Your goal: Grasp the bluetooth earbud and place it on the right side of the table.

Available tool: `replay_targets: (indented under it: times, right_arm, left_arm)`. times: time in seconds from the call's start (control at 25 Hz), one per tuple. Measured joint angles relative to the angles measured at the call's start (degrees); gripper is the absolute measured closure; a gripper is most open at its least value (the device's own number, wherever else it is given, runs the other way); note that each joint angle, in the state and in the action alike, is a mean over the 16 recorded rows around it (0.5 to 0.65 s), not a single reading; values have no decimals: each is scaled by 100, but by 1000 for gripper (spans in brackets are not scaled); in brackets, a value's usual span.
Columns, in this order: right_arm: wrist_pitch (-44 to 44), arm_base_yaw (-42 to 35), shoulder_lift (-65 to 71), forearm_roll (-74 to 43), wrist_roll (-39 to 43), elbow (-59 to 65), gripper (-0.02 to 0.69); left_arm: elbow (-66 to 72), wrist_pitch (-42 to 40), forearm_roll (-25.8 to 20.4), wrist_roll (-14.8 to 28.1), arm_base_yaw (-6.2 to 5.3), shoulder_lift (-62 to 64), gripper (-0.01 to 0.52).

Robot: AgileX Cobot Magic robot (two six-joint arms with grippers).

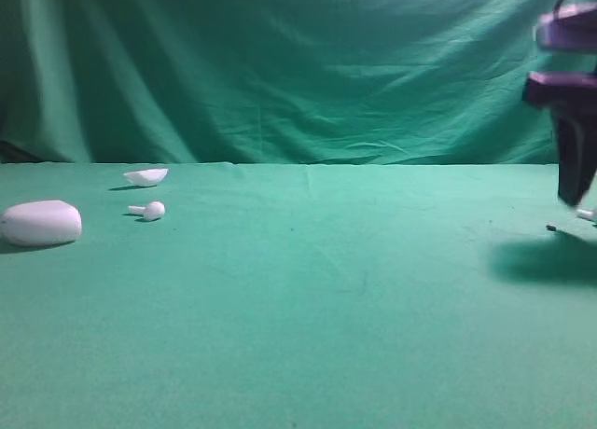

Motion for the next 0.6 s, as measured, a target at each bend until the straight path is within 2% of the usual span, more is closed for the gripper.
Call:
replay_targets:
  times: [0.16,0.6]
  right_arm:
    - [574,-3,-735,82,-37,-210,343]
    - [2014,-3,-3635,307,-73,-198,625]
  left_arm:
    - [0,0,0,0,0,0,514]
    - [0,0,0,0,0,0,514]
